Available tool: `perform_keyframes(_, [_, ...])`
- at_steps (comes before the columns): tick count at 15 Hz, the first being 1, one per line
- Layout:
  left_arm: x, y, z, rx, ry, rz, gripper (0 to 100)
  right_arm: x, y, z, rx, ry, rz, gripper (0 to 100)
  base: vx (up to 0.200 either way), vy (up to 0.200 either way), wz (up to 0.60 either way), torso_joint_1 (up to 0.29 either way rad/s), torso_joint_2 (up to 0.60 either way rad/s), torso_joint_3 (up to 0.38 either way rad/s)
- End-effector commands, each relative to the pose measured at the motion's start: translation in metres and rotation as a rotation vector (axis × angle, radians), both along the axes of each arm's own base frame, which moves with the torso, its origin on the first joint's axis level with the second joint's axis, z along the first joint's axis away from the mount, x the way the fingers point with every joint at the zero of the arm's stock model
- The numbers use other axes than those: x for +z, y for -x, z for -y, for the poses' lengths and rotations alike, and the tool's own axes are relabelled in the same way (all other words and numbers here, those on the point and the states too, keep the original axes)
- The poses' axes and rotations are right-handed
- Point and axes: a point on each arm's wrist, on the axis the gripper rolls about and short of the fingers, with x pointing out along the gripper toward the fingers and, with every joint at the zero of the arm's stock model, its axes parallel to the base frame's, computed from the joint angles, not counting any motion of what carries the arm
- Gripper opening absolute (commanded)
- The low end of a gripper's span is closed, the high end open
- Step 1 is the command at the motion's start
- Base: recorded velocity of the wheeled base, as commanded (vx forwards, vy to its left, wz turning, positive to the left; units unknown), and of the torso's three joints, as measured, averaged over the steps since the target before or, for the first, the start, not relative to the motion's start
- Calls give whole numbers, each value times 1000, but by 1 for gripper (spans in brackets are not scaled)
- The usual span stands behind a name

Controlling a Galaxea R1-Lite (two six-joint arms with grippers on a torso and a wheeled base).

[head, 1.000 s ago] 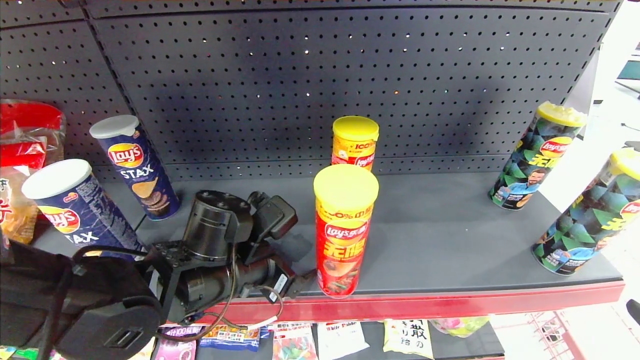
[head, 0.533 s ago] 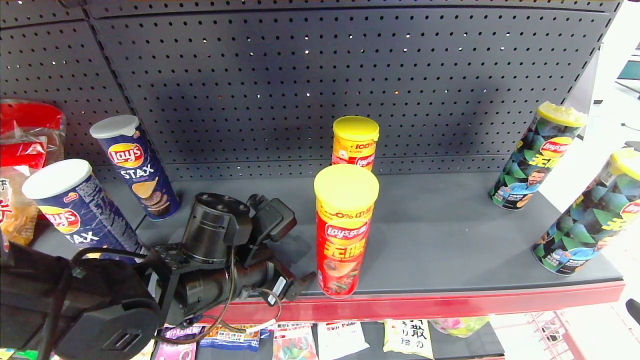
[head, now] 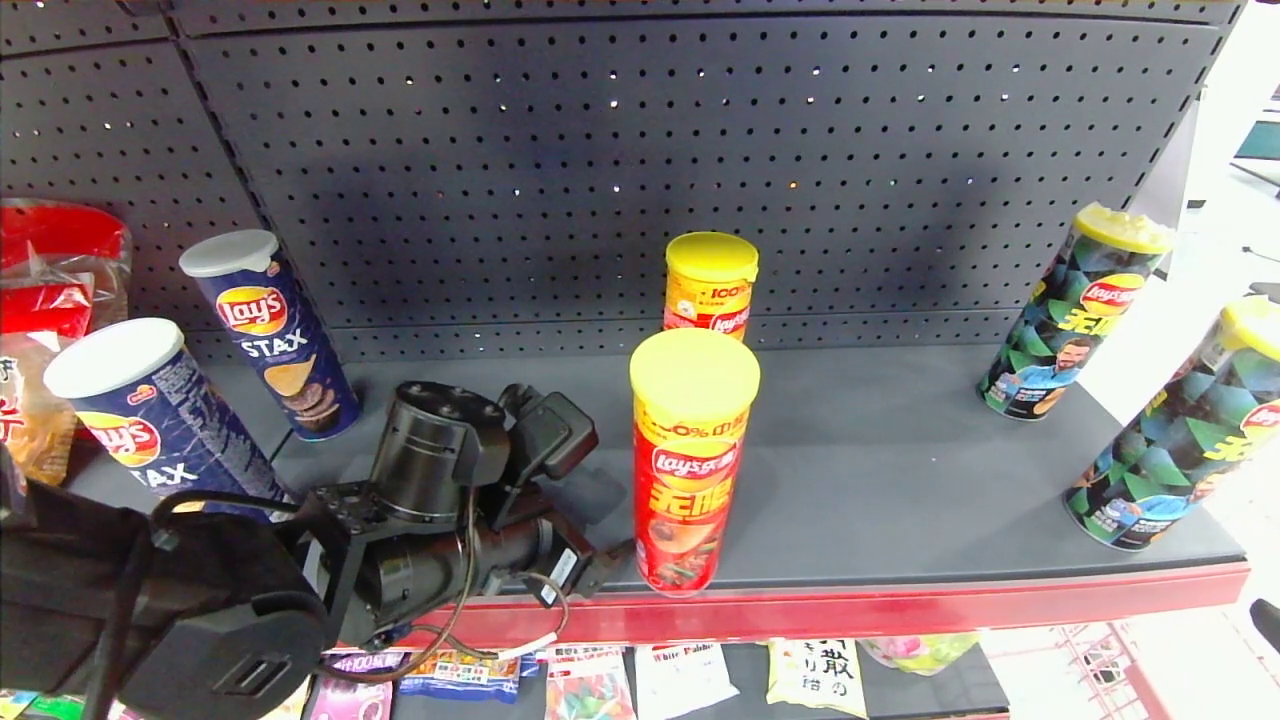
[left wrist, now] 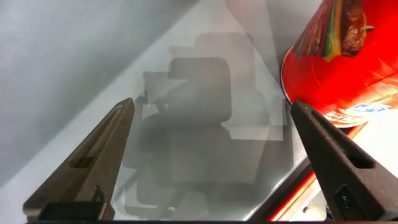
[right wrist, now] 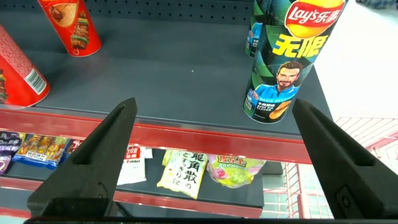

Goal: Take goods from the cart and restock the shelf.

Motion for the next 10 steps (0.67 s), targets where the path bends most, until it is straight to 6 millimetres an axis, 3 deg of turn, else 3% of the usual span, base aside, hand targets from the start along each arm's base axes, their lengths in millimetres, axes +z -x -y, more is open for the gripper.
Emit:
perform_keyframes(1, [-1,0,1,0,-3,-2,100,0,0,0,1,0,-3,100,0,0,0,0,0,0])
perform_keyframes(10, [-1,-7,6,0,0,5,100,0,0,0,1,0,0,100,0,0,0,0,0,0])
